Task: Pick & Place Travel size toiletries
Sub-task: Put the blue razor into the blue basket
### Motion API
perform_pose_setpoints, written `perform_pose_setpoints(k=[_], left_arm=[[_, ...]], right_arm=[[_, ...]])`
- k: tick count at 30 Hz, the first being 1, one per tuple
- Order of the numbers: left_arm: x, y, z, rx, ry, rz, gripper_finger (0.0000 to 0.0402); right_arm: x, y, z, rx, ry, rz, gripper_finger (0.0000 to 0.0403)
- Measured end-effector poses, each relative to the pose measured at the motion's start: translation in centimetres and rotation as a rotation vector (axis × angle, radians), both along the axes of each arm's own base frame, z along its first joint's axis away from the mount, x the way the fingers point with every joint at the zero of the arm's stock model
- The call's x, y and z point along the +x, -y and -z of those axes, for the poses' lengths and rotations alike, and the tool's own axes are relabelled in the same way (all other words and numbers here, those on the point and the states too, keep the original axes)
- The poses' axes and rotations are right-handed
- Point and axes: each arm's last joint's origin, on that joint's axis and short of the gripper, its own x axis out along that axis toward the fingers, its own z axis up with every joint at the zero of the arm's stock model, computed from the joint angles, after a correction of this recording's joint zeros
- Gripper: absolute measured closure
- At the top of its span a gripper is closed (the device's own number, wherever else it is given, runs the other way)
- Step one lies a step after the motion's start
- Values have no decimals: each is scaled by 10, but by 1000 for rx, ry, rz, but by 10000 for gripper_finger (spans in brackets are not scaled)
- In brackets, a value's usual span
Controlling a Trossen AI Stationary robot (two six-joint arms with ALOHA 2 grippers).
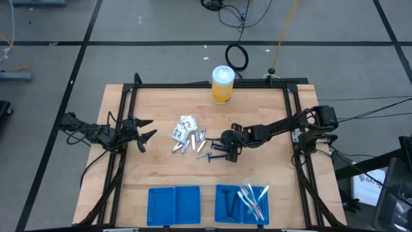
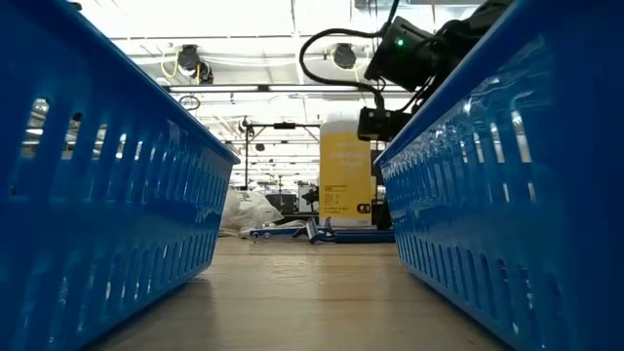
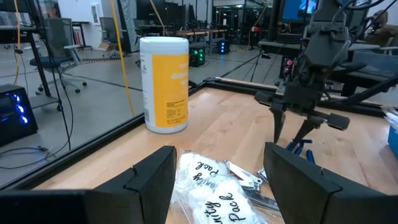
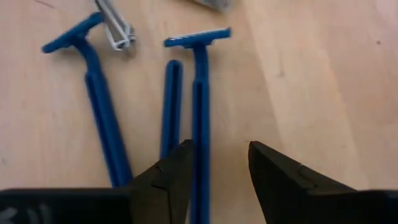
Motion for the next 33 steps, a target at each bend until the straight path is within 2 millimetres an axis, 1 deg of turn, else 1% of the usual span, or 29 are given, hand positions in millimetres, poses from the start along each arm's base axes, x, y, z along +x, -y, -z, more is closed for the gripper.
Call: perform_pose_setpoints(k=[6,11,19,30,33], left_arm=[[0,0,0,0,0,0,162],[0,0,0,0,0,0,162],[0,0,0,0,0,0,163],[0,0,0,0,0,0,162],[0,0,0,0,0,0,162]], right_arm=[[-2,7,1,-2,-28,25,269],[-5,13,2,-23,-56,91,274],[-6,6,4,-3,-70,-38,285],[-6,6,4,-13,-73,-58,296],[-6,6,4,-13,-74,-58,307]])
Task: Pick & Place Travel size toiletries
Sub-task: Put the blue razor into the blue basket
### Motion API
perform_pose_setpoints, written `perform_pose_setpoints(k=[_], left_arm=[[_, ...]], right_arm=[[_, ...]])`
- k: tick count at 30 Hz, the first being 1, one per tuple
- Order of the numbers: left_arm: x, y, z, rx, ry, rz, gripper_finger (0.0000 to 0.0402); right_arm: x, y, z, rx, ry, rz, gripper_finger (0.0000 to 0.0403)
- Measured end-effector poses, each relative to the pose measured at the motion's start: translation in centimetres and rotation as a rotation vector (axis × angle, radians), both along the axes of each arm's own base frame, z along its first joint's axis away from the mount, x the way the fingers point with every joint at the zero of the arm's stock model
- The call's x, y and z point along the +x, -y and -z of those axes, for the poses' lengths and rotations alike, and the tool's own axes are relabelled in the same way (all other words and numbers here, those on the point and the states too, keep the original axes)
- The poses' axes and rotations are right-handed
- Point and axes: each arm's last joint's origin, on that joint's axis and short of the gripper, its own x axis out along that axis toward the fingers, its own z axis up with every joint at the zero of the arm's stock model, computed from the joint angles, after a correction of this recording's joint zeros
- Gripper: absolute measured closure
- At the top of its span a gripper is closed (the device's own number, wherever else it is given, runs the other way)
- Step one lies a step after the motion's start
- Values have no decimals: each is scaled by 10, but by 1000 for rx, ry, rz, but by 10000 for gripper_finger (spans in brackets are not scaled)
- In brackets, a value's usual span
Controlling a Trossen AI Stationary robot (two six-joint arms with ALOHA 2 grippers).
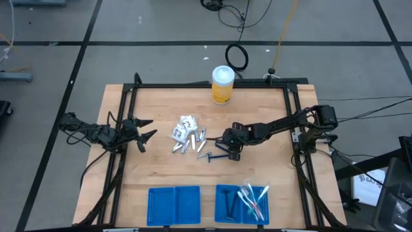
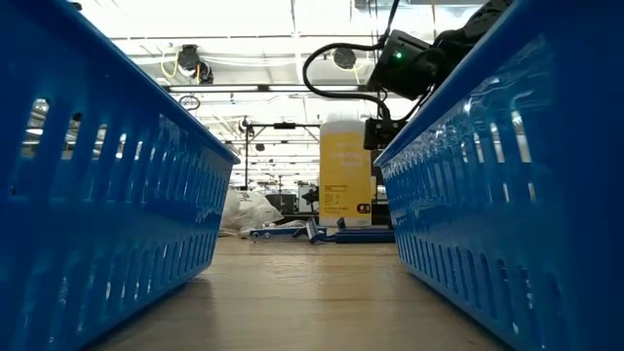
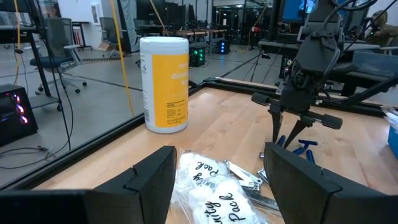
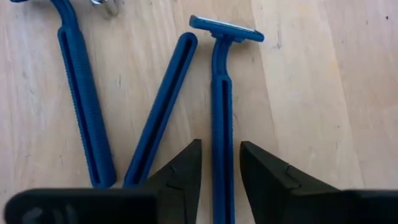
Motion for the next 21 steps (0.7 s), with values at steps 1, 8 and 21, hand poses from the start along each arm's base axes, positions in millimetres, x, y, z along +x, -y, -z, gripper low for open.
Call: perform_pose_setpoints(k=[1,8,21], left_arm=[[0,0,0,0,1,0,162],[0,0,0,0,0,0,162],[0,0,0,0,0,0,162]], right_arm=[[0,0,1,0,0,0,313],[-12,2,12,61,-29,23,362],[-14,2,11,59,7,20,380]])
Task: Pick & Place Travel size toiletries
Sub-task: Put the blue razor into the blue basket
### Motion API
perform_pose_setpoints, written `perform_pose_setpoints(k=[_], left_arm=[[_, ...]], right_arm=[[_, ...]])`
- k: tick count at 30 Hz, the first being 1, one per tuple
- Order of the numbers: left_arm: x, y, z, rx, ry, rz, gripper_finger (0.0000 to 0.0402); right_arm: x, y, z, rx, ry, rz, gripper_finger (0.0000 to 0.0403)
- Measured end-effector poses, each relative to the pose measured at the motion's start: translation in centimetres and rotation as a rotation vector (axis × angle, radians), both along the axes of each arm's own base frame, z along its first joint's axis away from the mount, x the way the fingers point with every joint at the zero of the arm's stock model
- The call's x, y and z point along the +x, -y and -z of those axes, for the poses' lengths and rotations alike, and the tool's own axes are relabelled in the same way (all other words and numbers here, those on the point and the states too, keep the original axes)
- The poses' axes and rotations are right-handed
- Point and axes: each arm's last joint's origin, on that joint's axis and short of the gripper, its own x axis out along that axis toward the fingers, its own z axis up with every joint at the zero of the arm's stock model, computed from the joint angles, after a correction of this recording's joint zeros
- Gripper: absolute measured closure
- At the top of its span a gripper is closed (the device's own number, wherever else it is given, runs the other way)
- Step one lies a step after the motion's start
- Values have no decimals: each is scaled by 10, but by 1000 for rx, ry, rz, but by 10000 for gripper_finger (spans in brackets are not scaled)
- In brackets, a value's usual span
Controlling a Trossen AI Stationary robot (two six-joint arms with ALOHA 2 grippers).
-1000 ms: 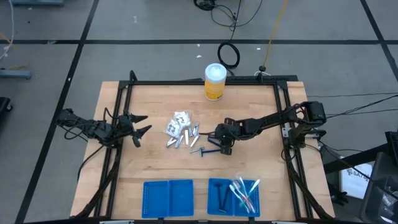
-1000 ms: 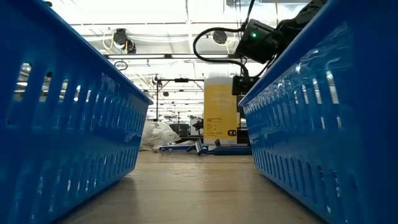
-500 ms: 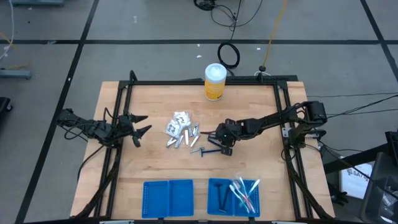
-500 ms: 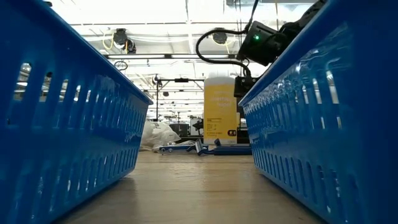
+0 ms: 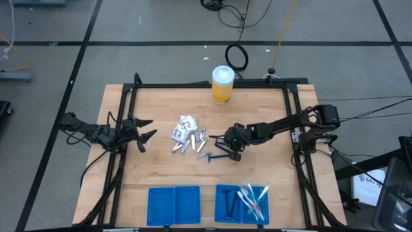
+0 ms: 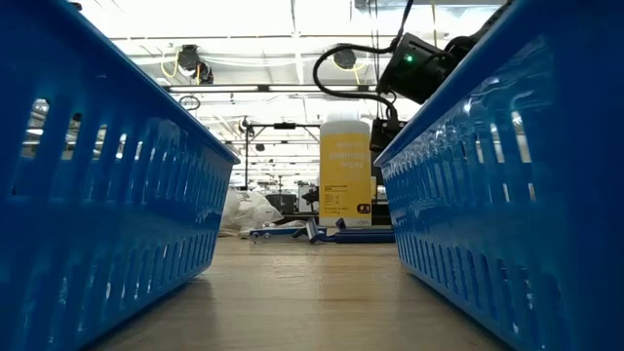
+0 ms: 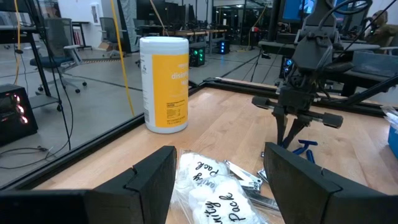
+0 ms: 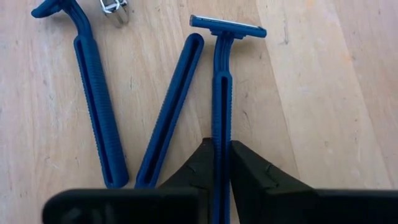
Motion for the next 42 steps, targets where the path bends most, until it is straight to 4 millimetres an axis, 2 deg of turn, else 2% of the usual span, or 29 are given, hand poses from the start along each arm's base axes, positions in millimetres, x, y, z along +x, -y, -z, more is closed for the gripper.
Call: perform_pose_setpoints(k=[11,23,28,32,39,42], left_arm=[[0,0,0,0,0,0,163],[0,0,0,0,0,0,162],[0,0,0,0,0,0,163],[0,0,0,0,0,0,162],[0,0,0,0,0,0,162],[0,0,0,0,0,0,162]], right_arm=[[4,-7,-21,-5,139,-43,382],[11,-35,-39,51,300,-186,381],[11,-56,-43,77,340,-305,382],[15,-79,-55,148,386,-425,382],[14,-126,-79,267,504,-733,381],[9,-141,-82,336,533,-843,381]])
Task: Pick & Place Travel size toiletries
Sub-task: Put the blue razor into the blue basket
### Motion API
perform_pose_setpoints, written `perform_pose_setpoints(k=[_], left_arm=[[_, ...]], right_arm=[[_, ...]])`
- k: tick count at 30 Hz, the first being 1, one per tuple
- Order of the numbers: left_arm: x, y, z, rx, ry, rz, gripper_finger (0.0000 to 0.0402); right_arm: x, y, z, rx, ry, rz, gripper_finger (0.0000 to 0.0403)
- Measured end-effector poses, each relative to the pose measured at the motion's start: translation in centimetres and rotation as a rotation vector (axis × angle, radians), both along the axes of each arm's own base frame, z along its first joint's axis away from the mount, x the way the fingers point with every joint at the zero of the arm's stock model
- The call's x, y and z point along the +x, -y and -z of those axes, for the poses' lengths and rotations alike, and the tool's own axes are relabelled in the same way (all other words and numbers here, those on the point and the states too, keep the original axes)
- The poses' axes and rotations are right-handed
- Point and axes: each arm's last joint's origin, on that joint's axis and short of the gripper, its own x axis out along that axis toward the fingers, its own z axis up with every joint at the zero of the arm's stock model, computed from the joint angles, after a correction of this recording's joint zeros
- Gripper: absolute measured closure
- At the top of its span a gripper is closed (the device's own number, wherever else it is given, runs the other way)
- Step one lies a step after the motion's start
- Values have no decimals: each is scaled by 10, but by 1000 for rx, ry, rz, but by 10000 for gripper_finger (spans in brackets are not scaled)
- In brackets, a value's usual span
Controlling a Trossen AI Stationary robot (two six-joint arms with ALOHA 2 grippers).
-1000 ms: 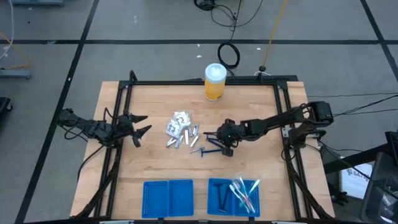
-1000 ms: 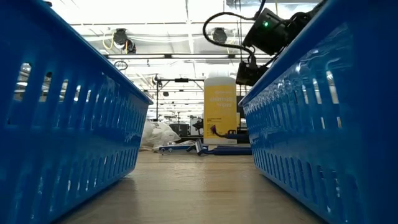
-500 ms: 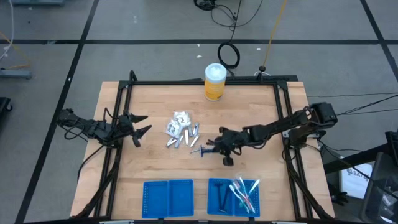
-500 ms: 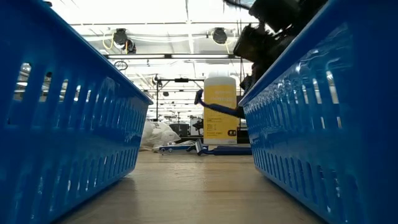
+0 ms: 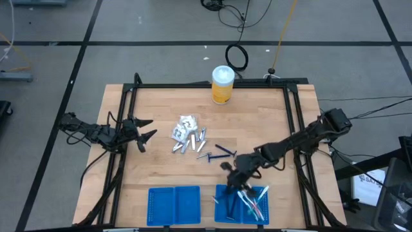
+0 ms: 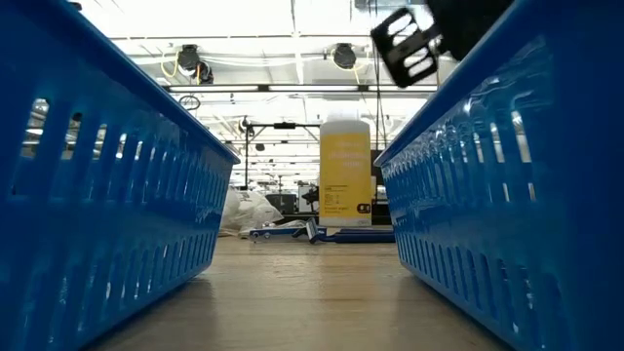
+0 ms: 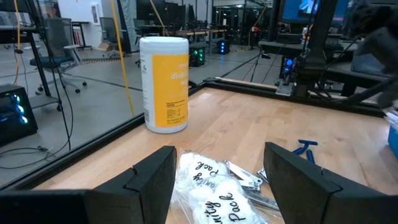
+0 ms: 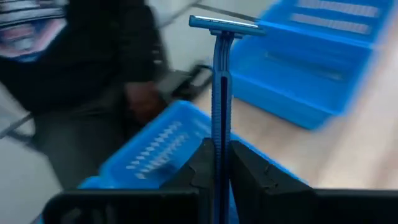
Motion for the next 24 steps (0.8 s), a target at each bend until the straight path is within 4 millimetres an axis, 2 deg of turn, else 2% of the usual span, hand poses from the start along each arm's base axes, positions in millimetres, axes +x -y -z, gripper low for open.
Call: perform_pose_setpoints(k=[7,14,21,24], left_arm=[[0,0,0,0,0,0,162],[0,0,0,0,0,0,162],[0,0,0,0,1,0,162],[0,0,0,-1,1,0,162]], right_arm=[[-13,-25,0,-34,68,-167,381],[-9,-27,0,-21,94,-162,381],[-1,-31,19,-7,64,-151,381],[-1,-31,19,-7,66,-149,379]])
